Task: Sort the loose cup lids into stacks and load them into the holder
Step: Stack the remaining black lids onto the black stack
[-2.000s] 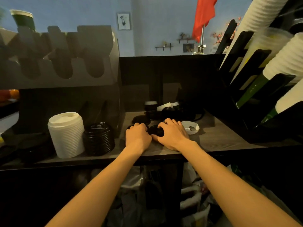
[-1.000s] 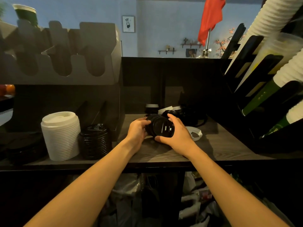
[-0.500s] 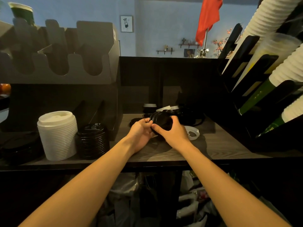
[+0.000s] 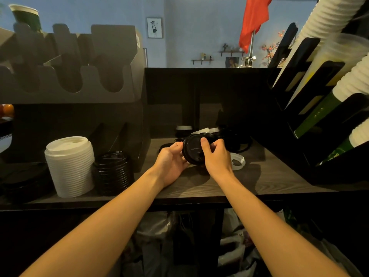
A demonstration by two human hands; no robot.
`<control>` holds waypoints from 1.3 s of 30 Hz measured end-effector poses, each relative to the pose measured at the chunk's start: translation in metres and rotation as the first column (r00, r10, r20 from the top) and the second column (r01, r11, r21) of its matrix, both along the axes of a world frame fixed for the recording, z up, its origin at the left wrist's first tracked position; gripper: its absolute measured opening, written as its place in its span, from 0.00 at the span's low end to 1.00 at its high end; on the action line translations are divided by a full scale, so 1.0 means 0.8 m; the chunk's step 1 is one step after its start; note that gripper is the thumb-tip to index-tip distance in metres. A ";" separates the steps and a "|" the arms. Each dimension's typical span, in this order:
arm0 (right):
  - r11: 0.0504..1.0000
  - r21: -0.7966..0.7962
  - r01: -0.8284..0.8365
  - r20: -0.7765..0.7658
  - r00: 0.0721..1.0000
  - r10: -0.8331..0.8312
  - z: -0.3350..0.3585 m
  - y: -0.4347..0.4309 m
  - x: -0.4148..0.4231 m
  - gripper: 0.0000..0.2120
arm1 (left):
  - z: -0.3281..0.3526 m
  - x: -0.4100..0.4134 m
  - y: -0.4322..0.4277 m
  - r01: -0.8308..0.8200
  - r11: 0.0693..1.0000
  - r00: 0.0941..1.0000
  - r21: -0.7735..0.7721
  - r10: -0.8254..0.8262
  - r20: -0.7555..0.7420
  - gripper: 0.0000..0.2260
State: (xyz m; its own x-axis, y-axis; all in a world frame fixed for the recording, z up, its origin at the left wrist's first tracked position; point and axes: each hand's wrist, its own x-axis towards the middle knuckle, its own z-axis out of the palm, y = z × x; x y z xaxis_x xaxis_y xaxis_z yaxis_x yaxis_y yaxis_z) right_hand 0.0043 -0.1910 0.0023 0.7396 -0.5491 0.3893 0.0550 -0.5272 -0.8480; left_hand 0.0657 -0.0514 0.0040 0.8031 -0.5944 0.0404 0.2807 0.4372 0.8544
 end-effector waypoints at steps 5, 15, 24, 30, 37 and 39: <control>0.991 -0.137 0.007 0.065 0.998 0.002 -0.003 0.001 0.000 0.16 | 0.004 -0.007 0.004 -0.051 0.998 0.997 -0.038 0.049 -0.066 0.15; 1.000 -0.020 -0.003 0.077 0.997 0.005 0.000 0.004 -0.004 0.11 | 0.003 -0.004 0.002 -0.105 0.994 0.988 -0.038 0.100 -0.116 0.15; 0.997 0.038 -0.070 -0.005 0.998 0.070 0.005 0.006 -0.009 0.16 | 0.001 0.002 0.001 -0.099 0.993 0.983 -0.061 0.088 -0.160 0.16; 0.998 0.046 -0.029 -0.061 0.998 0.032 0.005 0.001 -0.006 0.19 | 0.004 -0.006 0.005 0.008 0.995 0.998 -0.103 -0.015 -0.067 0.13; 0.998 0.056 0.007 -0.080 0.997 -0.003 0.000 -0.002 0.002 0.18 | 0.010 -0.015 0.005 0.073 0.990 0.996 -0.121 -0.079 -0.047 0.22; 0.999 0.042 -0.003 -0.040 0.999 0.005 -0.001 -0.001 0.000 0.14 | 0.012 -0.017 0.003 0.049 0.988 0.994 -0.145 -0.063 -0.094 0.26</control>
State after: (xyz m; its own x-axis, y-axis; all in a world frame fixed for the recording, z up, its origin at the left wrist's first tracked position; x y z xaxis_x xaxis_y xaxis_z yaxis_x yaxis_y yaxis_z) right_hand 0.0046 -0.1919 0.0013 0.7564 -0.5613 0.3359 0.0227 -0.4907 -0.8710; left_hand 0.0519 -0.0491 0.0133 0.7727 -0.6327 0.0508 0.3874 0.5335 0.7519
